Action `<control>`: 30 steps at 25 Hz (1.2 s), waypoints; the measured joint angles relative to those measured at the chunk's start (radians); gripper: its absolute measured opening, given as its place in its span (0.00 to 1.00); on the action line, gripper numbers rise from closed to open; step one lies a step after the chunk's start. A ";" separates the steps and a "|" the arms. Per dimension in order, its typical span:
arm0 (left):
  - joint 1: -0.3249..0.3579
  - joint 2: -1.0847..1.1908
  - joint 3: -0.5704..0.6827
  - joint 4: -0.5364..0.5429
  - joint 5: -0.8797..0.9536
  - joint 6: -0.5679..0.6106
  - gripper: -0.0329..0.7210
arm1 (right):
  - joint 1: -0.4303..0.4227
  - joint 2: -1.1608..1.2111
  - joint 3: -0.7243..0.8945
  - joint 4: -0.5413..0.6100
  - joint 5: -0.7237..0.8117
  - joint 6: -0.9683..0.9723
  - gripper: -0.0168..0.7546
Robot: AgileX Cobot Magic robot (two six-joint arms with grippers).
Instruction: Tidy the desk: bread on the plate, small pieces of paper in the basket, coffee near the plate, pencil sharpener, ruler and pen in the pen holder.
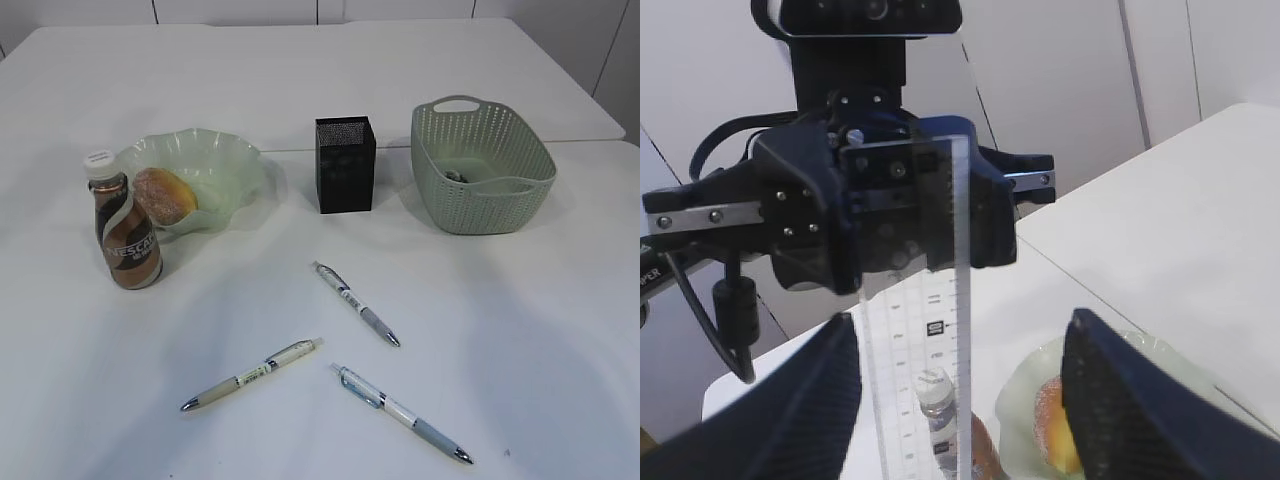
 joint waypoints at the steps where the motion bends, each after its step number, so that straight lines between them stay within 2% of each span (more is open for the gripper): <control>1: 0.004 0.000 0.000 0.000 0.005 0.000 0.36 | 0.004 0.000 0.000 0.000 0.000 0.006 0.67; 9: 0.010 0.000 0.000 -0.001 0.038 -0.006 0.36 | 0.061 0.000 0.000 0.000 0.000 0.016 0.67; 23: 0.012 -0.010 0.000 -0.001 0.045 -0.010 0.36 | 0.069 0.000 0.000 0.000 0.000 0.016 0.67; 30: 0.014 -0.014 0.000 -0.001 0.045 -0.010 0.36 | 0.069 0.000 0.000 0.000 0.000 0.016 0.55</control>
